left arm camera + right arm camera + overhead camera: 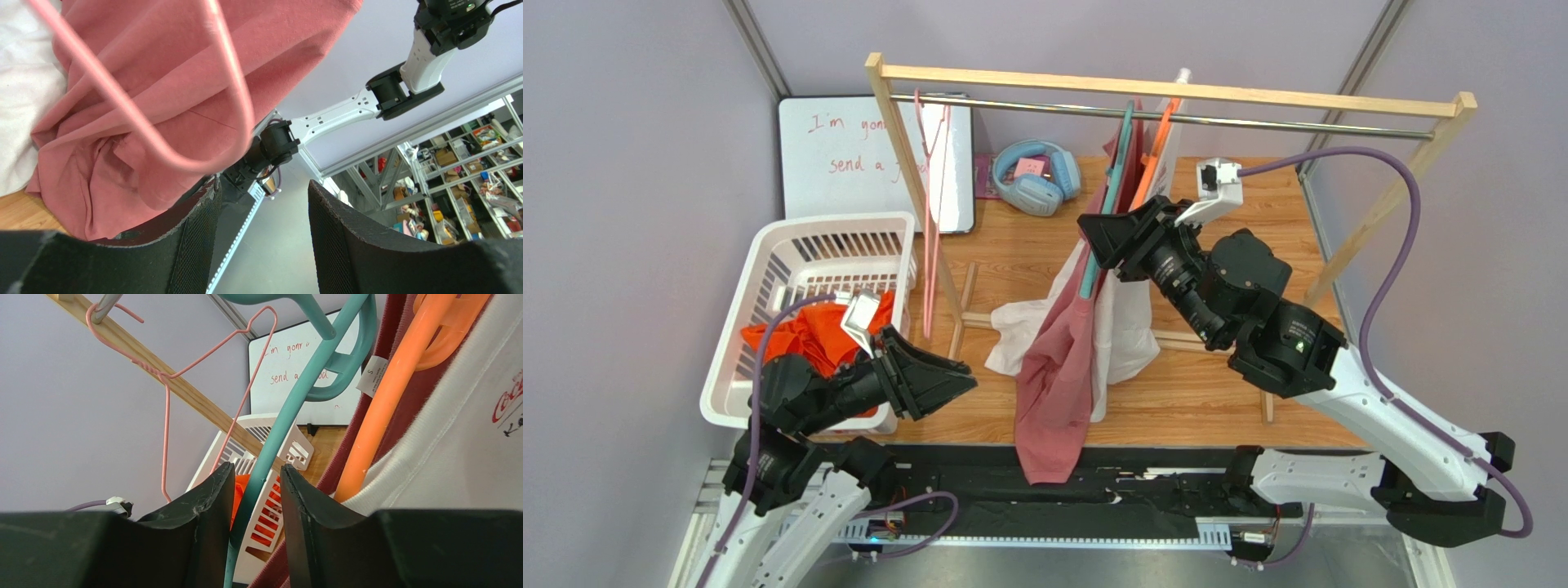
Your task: Remove the t-shirt from the hanger
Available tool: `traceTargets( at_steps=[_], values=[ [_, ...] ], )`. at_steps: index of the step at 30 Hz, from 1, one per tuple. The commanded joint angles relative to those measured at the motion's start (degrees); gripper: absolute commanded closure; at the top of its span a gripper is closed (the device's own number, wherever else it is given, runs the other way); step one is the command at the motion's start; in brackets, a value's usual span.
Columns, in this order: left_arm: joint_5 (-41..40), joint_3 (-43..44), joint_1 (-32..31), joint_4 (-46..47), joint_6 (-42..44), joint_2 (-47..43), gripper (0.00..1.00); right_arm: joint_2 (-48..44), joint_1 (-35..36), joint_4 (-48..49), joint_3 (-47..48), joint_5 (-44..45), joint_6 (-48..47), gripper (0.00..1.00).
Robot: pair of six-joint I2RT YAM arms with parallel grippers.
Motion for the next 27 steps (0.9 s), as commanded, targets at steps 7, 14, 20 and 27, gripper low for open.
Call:
traceTargets(
  at_steps=[7, 14, 20, 27],
  values=[
    [0.82, -0.12, 0.20, 2.71, -0.72, -0.54, 0.41, -2.39, -1.01, 12.44, -6.57, -3.13, -1.14, 0.92],
    [0.64, -0.21, 0.20, 1.84, -0.28, -0.80, 0.41, -3.36, -1.02, 15.96, -8.06, -7.52, -5.71, 1.00],
    [0.29, -0.12, 0.11, 1.48, 0.07, -0.72, 0.41, -3.89, -1.01, 22.03, -10.79, -10.34, -13.79, 1.00],
    [0.29, 0.23, 0.20, 1.31, -0.28, -0.71, 0.41, -1.96, -1.01, 26.95, -10.79, -11.84, -21.00, 1.00]
  ],
)
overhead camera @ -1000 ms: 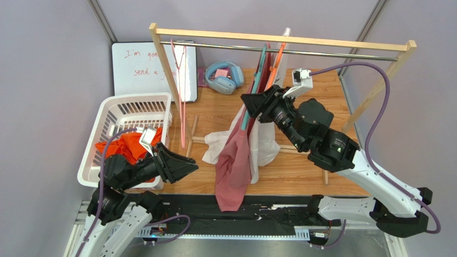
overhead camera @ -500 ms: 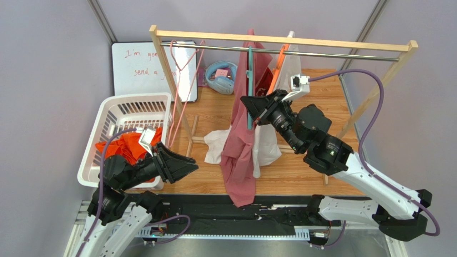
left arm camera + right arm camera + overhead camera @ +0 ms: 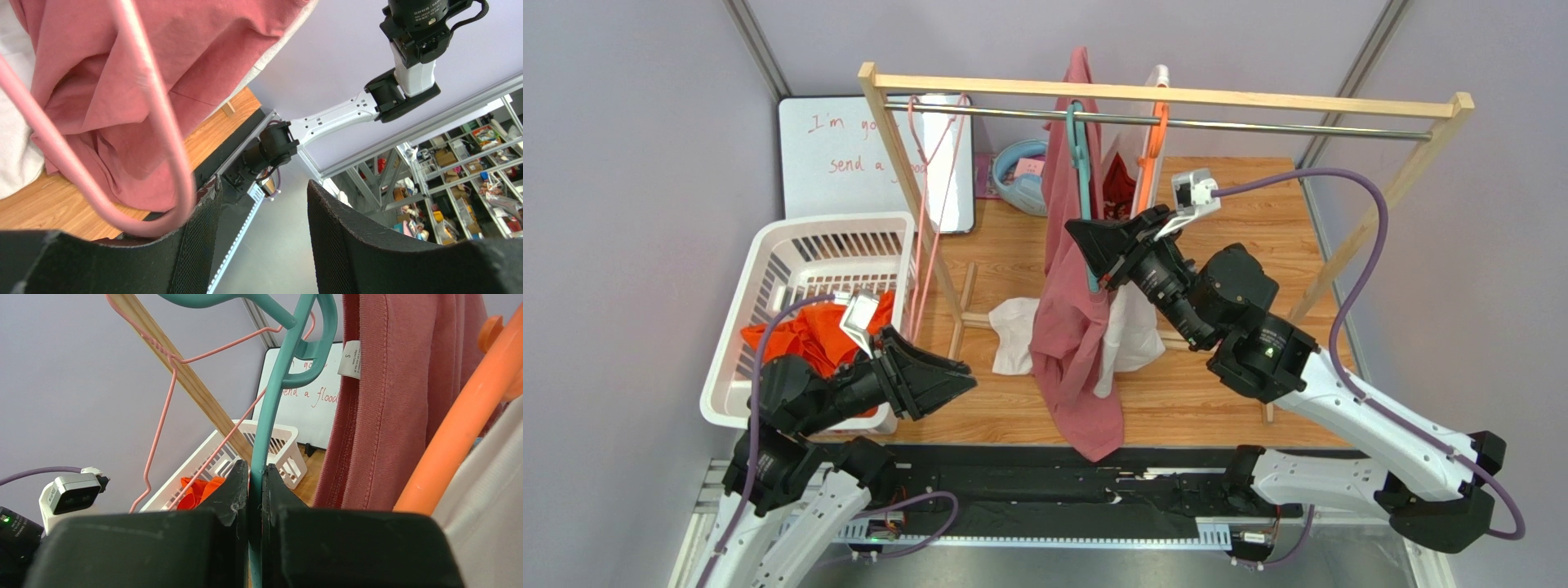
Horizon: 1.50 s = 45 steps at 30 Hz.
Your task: Remove the t-shirt from the hanger
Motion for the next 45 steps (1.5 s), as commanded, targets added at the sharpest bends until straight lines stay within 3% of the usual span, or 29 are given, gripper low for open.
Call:
traceTargets(
  at_steps=[1, 15, 22, 25, 26, 30, 34, 38, 45],
  values=[
    [-0.10, 0.39, 0.20, 0.63, -0.30, -0.37, 0.41, 0.38, 0.06, 9.51, 0.66, -3.73, -8.81, 1.00],
    [-1.16, -2.25, 0.11, 0.45, 0.49, 1.65, 0.41, -0.05, 0.06, 15.59, -2.24, -11.91, -10.66, 1.00],
    [-1.77, -3.74, -0.94, 4.39, 1.37, 2.80, 0.39, 0.47, 0.32, 8.03, -0.83, -4.89, 6.71, 1.00],
    [-7.12, -4.09, -7.43, 8.25, 1.20, 3.76, 0.36, 1.35, 0.93, 4.51, 0.31, -2.69, 10.51, 1.00],
    [-9.05, -4.27, -12.15, 9.14, 1.89, 4.72, 0.35, 1.53, 1.46, 3.37, 1.53, -2.07, 12.79, 1.00],
    [-21.87, -3.66, -22.19, 10.38, 4.97, 7.19, 0.35, 2.84, 2.78, -3.56, 4.52, 1.09, 18.60, 1.00],
    [-24.19, -4.18, -26.16, 15.73, 5.85, 8.68, 0.34, 4.77, 5.67, -6.83, 6.55, 8.98, 22.38, 1.00],
    [-29.45, -3.48, -31.17, 18.73, 8.48, 10.44, 0.26, 6.01, 6.56, -8.77, 7.25, 12.70, 27.39, 1.00],
    [-47.70, 3.19, -44.70, 16.10, 20.16, 19.57, 0.23, 6.19, 8.32, -8.86, 6.99, 19.29, 33.28, 1.00]
  ],
)
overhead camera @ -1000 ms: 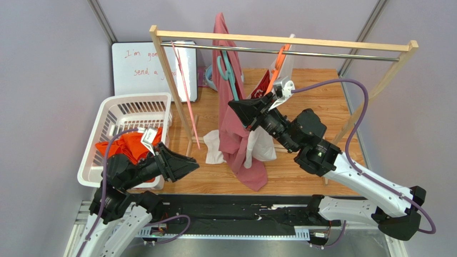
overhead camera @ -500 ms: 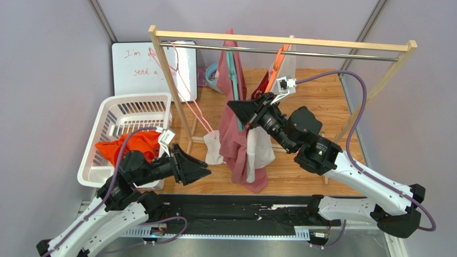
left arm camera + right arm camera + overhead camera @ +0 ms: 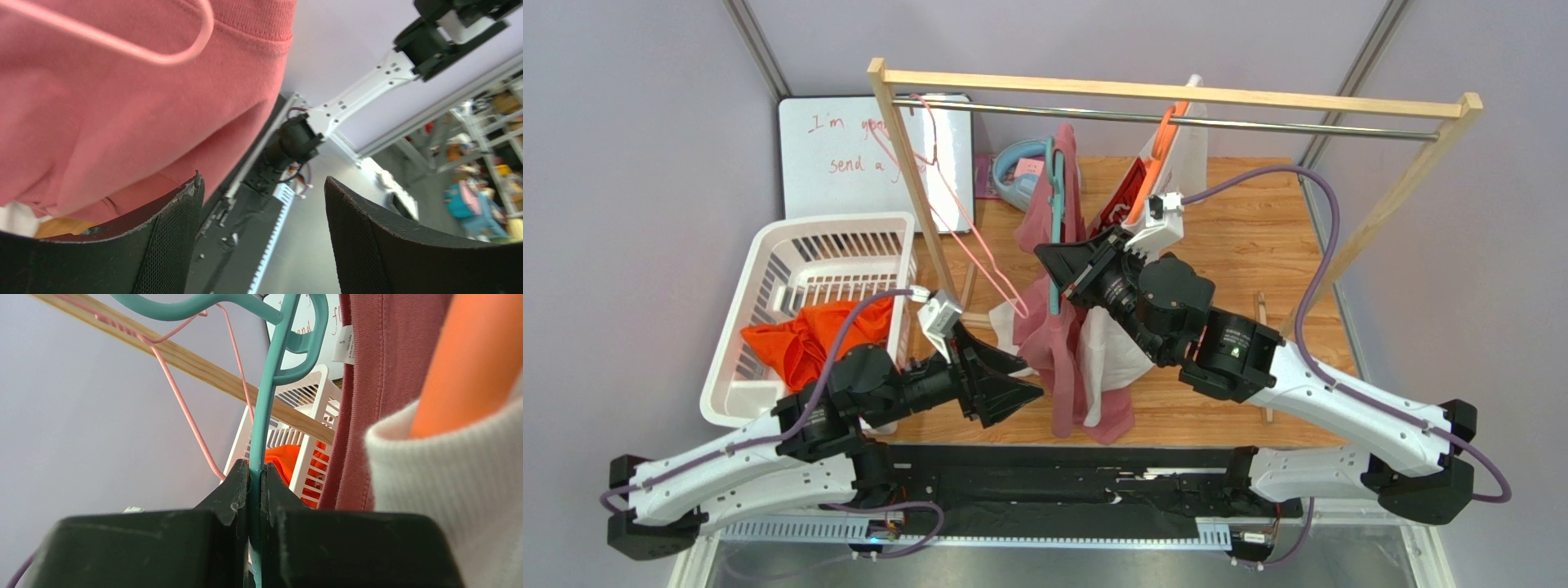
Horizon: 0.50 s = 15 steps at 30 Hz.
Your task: Remove the t-shirt from the hanger
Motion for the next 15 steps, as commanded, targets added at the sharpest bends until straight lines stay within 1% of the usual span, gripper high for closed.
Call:
traceTargets(
  at_steps=[1, 2, 3, 5, 7, 9, 12, 13, 15],
  values=[
    [-15.87, 5.90, -7.83, 1.80, 10.47, 5.70, 0.22, -0.68, 0.93, 1.94, 2.53, 7.56, 5.83, 1.00],
    [-17.98, 6.52, -10.38, 1.80, 13.53, 8.15, 0.22, -0.76, 0.93, 2.20, 2.18, 7.65, 6.10, 1.00],
    [-21.57, 7.92, -11.62, 1.89, 14.86, 9.39, 0.22, -0.94, 1.02, 2.38, 2.09, 7.65, 6.28, 1.00],
    [-24.49, 9.25, -13.03, 1.63, 16.54, 13.17, 0.22, -1.29, 1.11, 2.73, 1.48, 7.65, 6.72, 1.00],
    [-27.39, 11.44, -13.04, 0.14, 16.55, 16.33, 0.22, -1.64, 1.19, 2.73, 1.04, 7.65, 7.07, 1.00],
    [-29.85, 13.55, -13.04, -2.14, 15.94, 18.10, 0.25, -1.99, 1.19, 2.99, 0.25, 7.56, 7.77, 1.00],
    [-34.33, 14.00, -13.04, -3.82, 13.66, 20.04, 0.34, -2.96, 1.28, 3.43, -0.89, 7.39, 8.74, 1.00],
    [-34.87, 13.91, -13.04, -3.91, 13.21, 20.39, 0.43, -3.48, 1.28, 3.52, -1.33, 7.30, 9.00, 1.00],
    [-35.66, 13.22, -13.04, -4.00, 12.16, 20.48, 0.55, -3.84, 1.28, 4.13, -2.03, 7.03, 9.88, 1.00]
  ],
)
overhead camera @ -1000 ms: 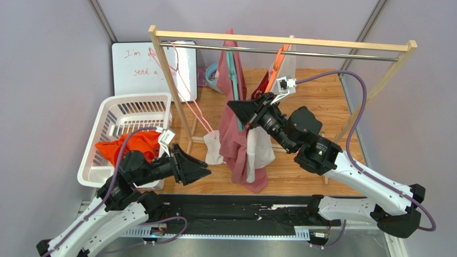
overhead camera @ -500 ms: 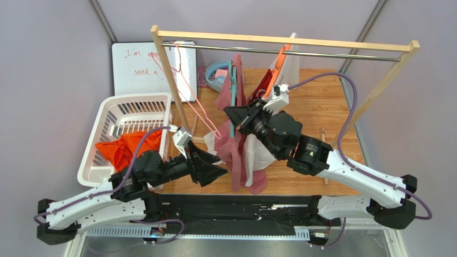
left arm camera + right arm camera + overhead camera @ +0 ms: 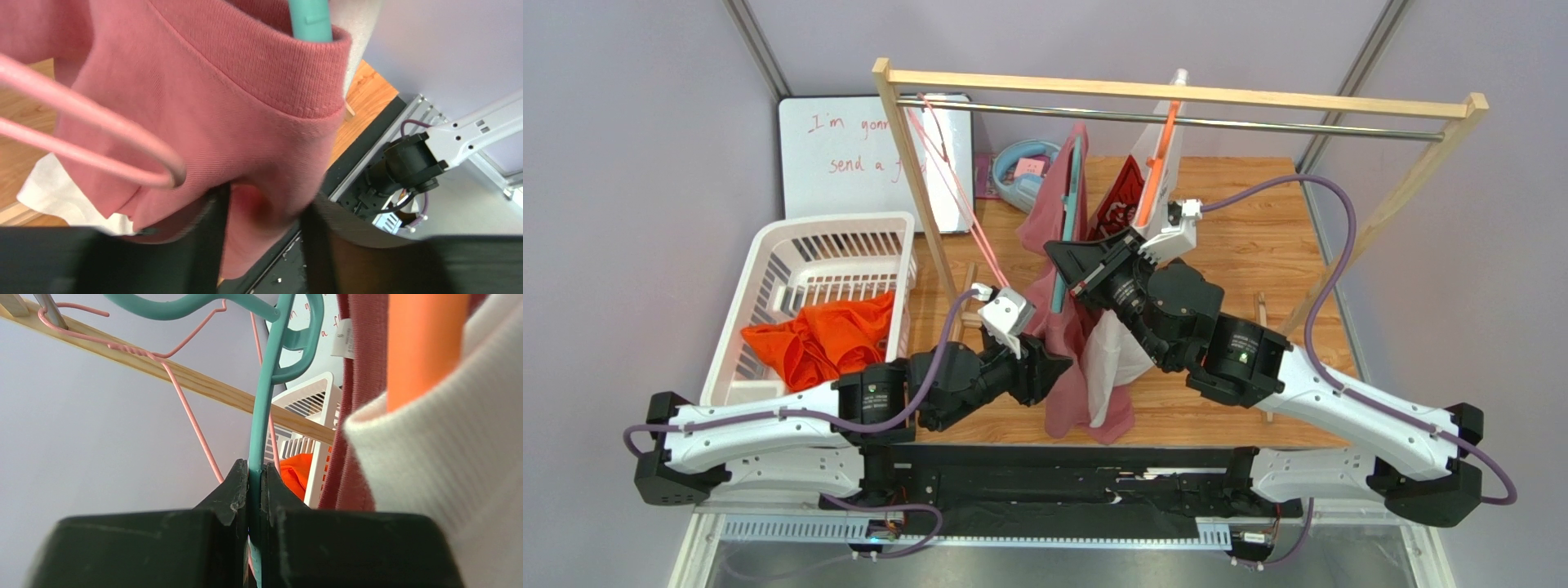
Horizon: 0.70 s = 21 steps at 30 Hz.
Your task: Remove the t-shirt from the hanger
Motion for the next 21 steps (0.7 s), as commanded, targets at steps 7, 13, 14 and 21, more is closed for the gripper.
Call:
traceTargets(
  at_steps=[7, 13, 14, 21],
  values=[
    [-5.48, -1.03, -0.23, -2.78, -3.90, -1.23, 1.00, -3.76, 0.30, 5.17, -1.36, 2.48, 3.50, 1.00],
    [-4.33, -7.53, -0.23, -3.75, -8.82, -5.52, 1.00, -5.34, 0.21, 6.22, -0.66, 8.02, 0.44, 1.00],
    [-4.24, -8.49, -0.23, -3.84, -10.13, -6.41, 1.00, -5.43, 0.12, 7.27, -0.83, 8.55, -0.27, 1.00],
    [-3.10, -13.94, -0.23, -7.61, -13.74, -12.04, 1.00, -6.66, -2.95, 9.47, -2.85, 8.64, -0.02, 1.00]
  ],
)
